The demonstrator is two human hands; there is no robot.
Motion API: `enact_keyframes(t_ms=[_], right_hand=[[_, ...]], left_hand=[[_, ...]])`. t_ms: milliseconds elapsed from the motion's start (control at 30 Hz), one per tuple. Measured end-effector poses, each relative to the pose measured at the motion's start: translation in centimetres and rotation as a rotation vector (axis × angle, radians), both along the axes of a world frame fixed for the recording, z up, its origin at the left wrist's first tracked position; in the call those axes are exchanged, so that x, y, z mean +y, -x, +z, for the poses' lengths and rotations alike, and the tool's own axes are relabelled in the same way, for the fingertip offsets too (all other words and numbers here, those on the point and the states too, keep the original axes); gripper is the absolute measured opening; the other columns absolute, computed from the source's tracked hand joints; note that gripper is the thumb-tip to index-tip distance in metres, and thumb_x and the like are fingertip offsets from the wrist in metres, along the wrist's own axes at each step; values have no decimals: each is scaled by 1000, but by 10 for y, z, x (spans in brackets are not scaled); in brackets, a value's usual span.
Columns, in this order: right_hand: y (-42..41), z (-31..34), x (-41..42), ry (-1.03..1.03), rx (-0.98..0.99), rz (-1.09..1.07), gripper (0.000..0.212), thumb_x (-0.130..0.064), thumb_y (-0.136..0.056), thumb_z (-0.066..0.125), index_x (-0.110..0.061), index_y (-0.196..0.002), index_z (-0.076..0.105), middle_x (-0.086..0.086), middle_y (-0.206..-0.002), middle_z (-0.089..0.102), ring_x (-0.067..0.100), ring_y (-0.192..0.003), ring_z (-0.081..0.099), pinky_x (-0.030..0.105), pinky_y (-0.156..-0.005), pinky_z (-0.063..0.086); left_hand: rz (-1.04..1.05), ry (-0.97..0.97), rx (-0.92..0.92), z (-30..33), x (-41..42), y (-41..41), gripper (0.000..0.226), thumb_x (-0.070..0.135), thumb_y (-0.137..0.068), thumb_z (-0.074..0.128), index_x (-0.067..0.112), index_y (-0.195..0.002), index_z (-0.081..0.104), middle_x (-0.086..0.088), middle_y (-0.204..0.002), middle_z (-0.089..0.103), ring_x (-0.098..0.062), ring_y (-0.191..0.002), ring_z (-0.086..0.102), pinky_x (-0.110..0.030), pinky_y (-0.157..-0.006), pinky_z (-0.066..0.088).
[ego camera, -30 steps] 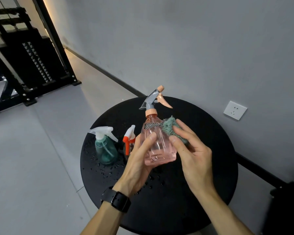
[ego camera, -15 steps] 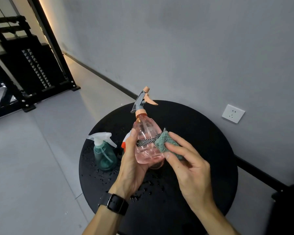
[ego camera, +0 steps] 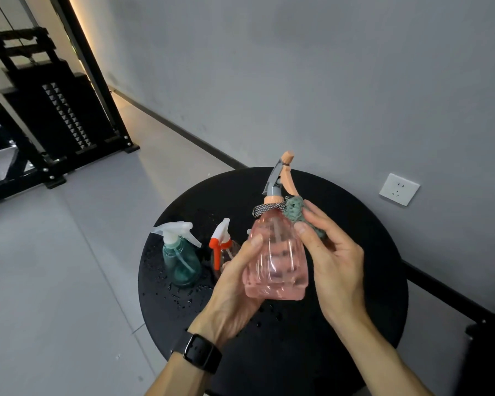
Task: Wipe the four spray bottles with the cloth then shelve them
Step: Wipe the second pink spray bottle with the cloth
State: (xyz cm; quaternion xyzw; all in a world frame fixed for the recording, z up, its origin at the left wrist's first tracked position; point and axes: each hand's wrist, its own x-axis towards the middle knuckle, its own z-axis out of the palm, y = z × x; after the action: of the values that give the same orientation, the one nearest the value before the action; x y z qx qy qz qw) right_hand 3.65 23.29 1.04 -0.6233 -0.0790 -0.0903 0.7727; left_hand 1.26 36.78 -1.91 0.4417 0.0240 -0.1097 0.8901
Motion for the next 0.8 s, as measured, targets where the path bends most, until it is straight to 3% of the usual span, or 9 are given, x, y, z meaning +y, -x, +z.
enact_keyframes(t_ms=[200,333,433,600,700,800], right_hand=[[4,-3,-1,-17,8,29,30,-2,-87,64,-26,-104,71,-12,-124,66,1,-112,62,14,-78,54],[8,-6,-1,24,-26,36,30,-4,-85,65,-26,-105,71,-13,-125,65,0,-116,59,13,-81,52],[7,-9,-1,74,-36,33,30,-6,-85,66,-26,-107,71,-13,-126,64,-1,-118,58,15,-84,53],[8,-11,0,128,-20,67,29,-17,-82,66,-27,-109,71,-17,-127,62,0,-118,58,22,-85,55],[10,-10,0,133,-17,87,30,-6,-85,66,-24,-109,71,-17,-126,63,-1,-117,59,17,-83,54],[13,-11,0,132,-1,105,32,-3,-86,65,-28,-107,70,-19,-124,63,-2,-116,59,16,-81,54]], left_hand=[[20,-75,61,2,-1,0,53,42,-79,69,11,-122,68,-18,-117,71,-31,-98,71,-46,-80,58],[31,-152,40,4,2,-1,46,45,-88,66,16,-124,69,-14,-125,69,-31,-115,66,-49,-98,52],[34,-214,35,5,0,-1,39,43,-95,58,18,-122,70,-11,-120,71,-29,-112,68,-47,-98,52],[116,-138,89,3,-5,-1,40,40,-97,53,15,-125,68,-16,-125,69,-37,-117,65,-58,-104,47],[140,-93,115,4,-3,-3,39,41,-97,52,15,-117,72,-18,-119,70,-39,-108,67,-59,-101,49],[158,-37,120,5,0,-4,41,45,-96,51,14,-111,75,-15,-114,72,-31,-98,69,-55,-97,51]])
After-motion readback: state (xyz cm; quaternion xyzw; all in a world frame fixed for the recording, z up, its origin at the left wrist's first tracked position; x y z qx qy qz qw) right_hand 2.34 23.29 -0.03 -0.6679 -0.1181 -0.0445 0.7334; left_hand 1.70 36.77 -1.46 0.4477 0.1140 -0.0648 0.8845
